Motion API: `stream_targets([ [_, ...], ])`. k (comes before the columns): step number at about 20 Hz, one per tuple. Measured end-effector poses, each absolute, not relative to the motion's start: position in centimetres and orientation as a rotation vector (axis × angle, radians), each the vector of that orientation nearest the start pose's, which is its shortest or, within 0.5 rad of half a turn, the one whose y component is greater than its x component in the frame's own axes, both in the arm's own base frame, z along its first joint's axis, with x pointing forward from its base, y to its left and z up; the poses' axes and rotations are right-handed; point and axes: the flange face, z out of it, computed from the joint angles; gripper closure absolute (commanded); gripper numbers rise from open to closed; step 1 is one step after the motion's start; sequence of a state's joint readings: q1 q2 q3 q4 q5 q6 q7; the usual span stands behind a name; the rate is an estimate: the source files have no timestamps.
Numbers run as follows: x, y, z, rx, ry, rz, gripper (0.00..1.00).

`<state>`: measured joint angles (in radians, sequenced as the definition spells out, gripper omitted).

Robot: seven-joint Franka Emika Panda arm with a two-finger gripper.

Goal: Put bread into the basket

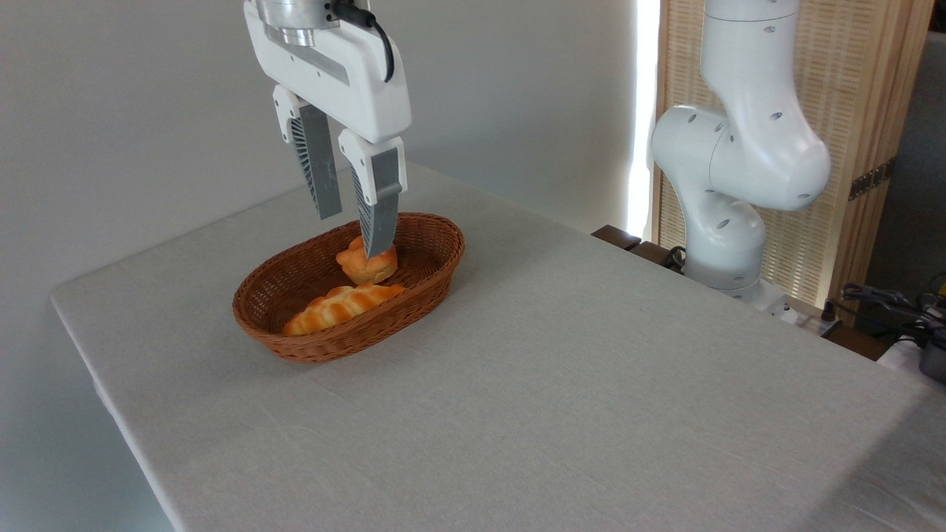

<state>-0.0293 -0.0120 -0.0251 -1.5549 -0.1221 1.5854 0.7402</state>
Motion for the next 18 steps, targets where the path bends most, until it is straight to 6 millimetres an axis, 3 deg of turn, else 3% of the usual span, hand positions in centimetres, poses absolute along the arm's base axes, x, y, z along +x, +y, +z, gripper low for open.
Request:
stream_targets([
  [18, 54.7, -4.3, 62.4, -2.957, 1.255, -0.033, 0.0],
])
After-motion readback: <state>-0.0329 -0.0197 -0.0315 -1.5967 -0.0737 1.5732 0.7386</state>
